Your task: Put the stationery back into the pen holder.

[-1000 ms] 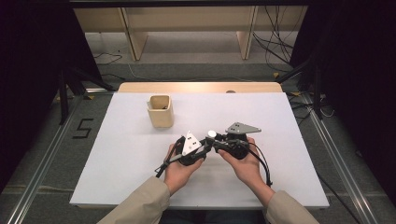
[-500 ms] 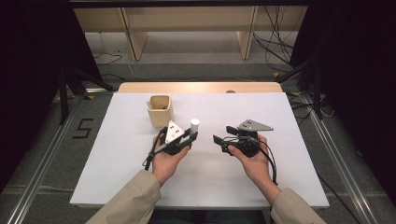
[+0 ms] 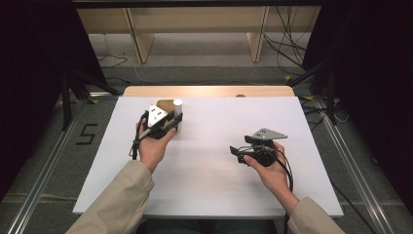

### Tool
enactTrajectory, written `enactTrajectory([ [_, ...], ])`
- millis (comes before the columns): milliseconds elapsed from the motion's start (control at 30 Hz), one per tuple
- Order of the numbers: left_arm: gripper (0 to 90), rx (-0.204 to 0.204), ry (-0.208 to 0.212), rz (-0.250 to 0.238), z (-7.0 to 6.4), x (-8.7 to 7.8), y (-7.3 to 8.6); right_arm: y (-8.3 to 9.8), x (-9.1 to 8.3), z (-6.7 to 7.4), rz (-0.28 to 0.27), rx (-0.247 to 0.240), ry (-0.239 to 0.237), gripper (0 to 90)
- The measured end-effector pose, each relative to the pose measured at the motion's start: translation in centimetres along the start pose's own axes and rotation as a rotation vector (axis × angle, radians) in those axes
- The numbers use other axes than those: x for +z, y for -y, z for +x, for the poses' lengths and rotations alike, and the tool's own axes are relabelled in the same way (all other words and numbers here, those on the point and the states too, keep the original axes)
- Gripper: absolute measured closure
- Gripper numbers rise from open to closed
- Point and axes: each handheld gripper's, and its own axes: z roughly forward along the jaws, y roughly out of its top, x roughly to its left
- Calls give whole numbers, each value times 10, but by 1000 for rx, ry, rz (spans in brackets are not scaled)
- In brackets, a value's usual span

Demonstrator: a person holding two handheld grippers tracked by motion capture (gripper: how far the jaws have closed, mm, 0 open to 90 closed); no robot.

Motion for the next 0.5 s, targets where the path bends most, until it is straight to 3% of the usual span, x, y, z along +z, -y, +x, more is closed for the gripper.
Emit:
enactTrajectory([
  [233,705,-1,-46,-22,17,7,-13,4,-3,-3,19,5,5,258],
  [500,704,7,-96,-28,31,17,-13,8,-3,-5,25,11,5,258],
])
